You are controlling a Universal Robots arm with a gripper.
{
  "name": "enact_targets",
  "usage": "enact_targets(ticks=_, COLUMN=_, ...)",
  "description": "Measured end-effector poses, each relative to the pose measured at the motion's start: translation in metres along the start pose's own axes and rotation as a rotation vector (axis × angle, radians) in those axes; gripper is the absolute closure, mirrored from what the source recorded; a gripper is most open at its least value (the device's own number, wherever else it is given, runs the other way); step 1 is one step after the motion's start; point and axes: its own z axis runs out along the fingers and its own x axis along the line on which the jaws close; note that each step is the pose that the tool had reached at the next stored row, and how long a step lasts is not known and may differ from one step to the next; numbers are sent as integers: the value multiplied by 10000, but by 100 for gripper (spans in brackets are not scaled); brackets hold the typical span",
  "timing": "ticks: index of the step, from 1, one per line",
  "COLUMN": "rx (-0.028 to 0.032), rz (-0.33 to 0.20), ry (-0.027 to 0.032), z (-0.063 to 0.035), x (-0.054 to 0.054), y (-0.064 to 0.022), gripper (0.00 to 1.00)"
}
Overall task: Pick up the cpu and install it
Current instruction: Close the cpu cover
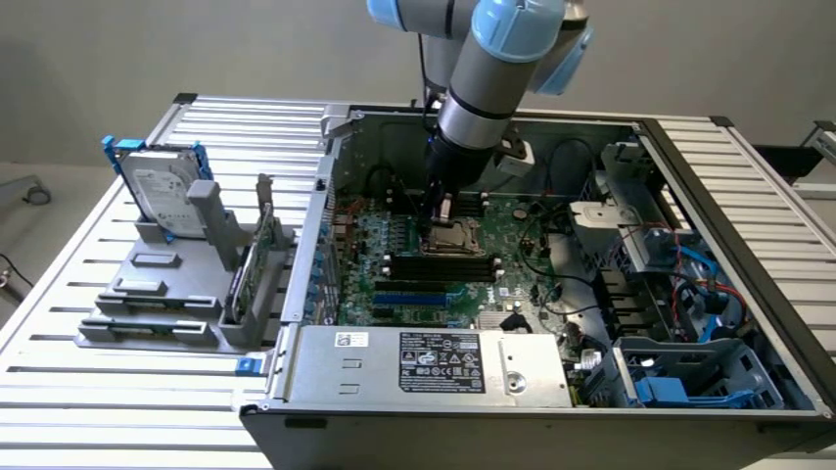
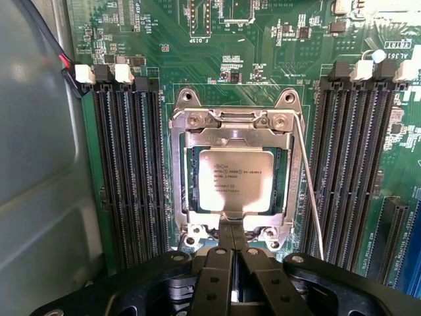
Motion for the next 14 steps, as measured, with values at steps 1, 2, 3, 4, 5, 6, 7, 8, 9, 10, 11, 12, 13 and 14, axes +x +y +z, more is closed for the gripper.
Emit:
enact_targets(ticks=1, rx=-1, rz=-3, ry=10, z=0, x=0, y=0, gripper=89)
enact_targets(ticks=2, rx=-1, rz=-7, ry=27, z=-4, x=1, y=0, gripper=89)
enact_targets(ticks=3, rx=-1, rz=-10, ry=40, z=-12, x=2, y=-2, gripper=89)
enact_targets(ticks=4, rx=4, rz=-11, ry=48, z=-25, x=2, y=-5, gripper=89)
enact_targets(ticks=5, rx=9, rz=-13, ry=56, z=-40, x=2, y=-9, gripper=89)
enact_targets(ticks=6, rx=13, rz=-16, ry=69, z=-50, x=3, y=-11, gripper=89)
enact_targets(ticks=7, rx=17, rz=-17, ry=79, z=-60, x=3, y=-13, gripper=89)
enact_targets(ticks=8, rx=23, rz=-20, ry=90, z=-70, x=2, y=-16, gripper=89)
enact_targets(ticks=9, rx=32, rz=-21, ry=98, z=-77, x=0, y=-18, gripper=89)
enact_targets(ticks=10, rx=45, rz=-23, ry=107, z=-85, x=-5, y=-22, gripper=89)
enact_targets(ticks=11, rx=57, rz=-22, ry=117, z=-91, x=-11, y=-28, gripper=89)
enact_targets(ticks=12, rx=72, rz=-21, ry=125, z=-98, x=-18, y=-36, gripper=89)
enact_targets(ticks=13, rx=88, rz=-22, ry=136, z=-106, x=-26, y=-44, gripper=89)
enact_targets(ticks=14, rx=103, rz=-22, ry=152, z=-113, x=-36, y=-56, gripper=89)
